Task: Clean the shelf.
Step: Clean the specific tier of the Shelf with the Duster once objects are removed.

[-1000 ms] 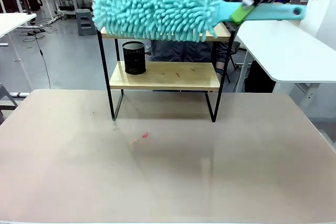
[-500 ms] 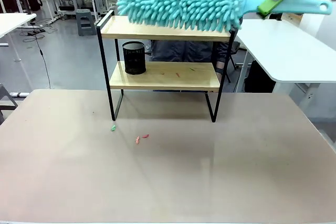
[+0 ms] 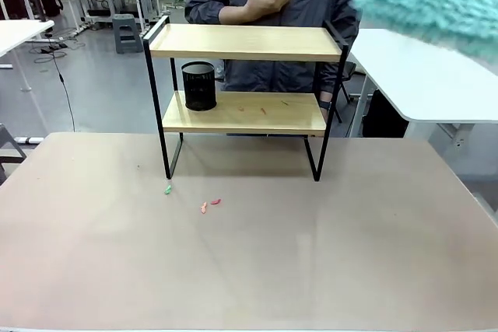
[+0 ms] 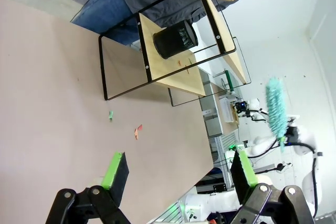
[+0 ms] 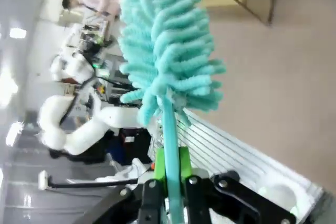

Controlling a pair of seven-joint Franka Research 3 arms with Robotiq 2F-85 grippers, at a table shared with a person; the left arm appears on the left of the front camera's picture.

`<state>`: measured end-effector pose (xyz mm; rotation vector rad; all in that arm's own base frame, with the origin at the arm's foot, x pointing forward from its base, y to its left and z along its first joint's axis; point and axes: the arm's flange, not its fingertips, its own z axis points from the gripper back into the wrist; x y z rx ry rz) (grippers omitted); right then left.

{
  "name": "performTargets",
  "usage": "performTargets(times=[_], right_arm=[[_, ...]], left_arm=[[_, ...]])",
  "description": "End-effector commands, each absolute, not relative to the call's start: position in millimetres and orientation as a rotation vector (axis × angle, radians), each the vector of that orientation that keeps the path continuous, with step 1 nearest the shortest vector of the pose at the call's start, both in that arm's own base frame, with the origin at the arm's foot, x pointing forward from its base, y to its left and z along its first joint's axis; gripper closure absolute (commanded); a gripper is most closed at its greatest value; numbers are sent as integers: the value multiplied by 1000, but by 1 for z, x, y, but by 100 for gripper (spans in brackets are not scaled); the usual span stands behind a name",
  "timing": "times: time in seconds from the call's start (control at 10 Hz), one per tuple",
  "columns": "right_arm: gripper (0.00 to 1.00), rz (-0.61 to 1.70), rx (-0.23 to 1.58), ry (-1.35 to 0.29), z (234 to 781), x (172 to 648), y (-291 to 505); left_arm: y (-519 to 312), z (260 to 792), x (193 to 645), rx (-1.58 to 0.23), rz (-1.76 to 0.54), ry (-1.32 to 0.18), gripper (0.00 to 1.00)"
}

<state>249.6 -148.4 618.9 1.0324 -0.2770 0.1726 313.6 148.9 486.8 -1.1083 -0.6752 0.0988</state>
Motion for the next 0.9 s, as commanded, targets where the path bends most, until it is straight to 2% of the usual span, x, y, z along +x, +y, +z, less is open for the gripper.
performTargets(times=[0.0, 0.1, 0.2, 0.8], right_arm=[[88, 8, 1059, -79, 576, 246, -140], [88, -101, 1010, 82, 554, 259, -140], [88, 72, 1028, -195, 586, 235, -159], [88, 72, 1028, -195, 586, 235, -159]], left_arm=[[148, 486, 315, -1123, 85, -700, 0], [148, 486, 315, -1123, 85, -700, 0], [148, 486, 315, -1123, 85, -700, 0], [148, 486, 315, -1123, 85, -700, 0]])
